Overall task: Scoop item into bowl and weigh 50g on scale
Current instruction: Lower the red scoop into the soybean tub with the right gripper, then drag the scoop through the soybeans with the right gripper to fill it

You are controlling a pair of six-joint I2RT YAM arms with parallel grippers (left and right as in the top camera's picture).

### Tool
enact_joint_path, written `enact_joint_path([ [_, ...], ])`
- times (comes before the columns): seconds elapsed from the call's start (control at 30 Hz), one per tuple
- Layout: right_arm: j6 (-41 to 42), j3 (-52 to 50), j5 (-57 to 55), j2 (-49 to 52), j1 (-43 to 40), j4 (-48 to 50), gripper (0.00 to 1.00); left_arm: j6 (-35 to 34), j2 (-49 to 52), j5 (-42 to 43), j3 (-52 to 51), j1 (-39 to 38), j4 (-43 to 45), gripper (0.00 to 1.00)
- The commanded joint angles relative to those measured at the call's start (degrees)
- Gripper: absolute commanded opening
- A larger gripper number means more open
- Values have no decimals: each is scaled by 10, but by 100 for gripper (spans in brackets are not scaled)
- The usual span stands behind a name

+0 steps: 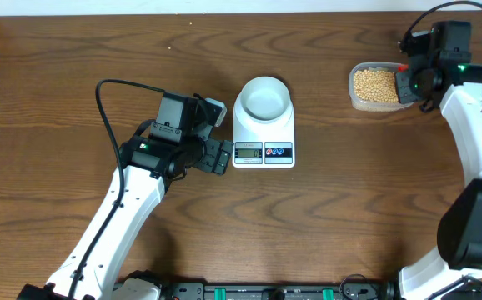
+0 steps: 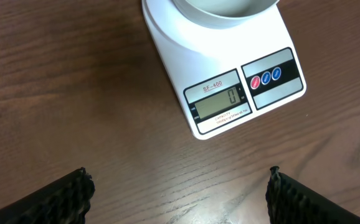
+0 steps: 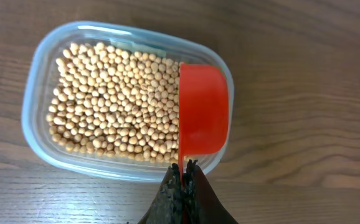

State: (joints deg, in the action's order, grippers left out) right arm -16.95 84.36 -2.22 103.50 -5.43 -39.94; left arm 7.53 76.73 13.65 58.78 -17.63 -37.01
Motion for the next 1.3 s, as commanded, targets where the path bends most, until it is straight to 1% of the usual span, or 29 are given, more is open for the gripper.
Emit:
enact_joint_path([
  [0.0,11,0,-2,14,3,-2,1,2,1,5,-2,2,0,91],
  [0.43,119,0,79,34,-1,-20,1,2,1,5,-2,2,0,91],
  [0.77,193,0,208,66,-28,-24,1,2,1,5,-2,2,0,91],
  [0.93,238,0,228,81,-38,-23,1,2,1,5,-2,2,0,91],
  [1.13,264,0,245,90,-48,-21,1,2,1,5,-2,2,0,91],
  [1.27,266,0,292,90,-58,-16,1,2,1,5,-2,2,0,91],
])
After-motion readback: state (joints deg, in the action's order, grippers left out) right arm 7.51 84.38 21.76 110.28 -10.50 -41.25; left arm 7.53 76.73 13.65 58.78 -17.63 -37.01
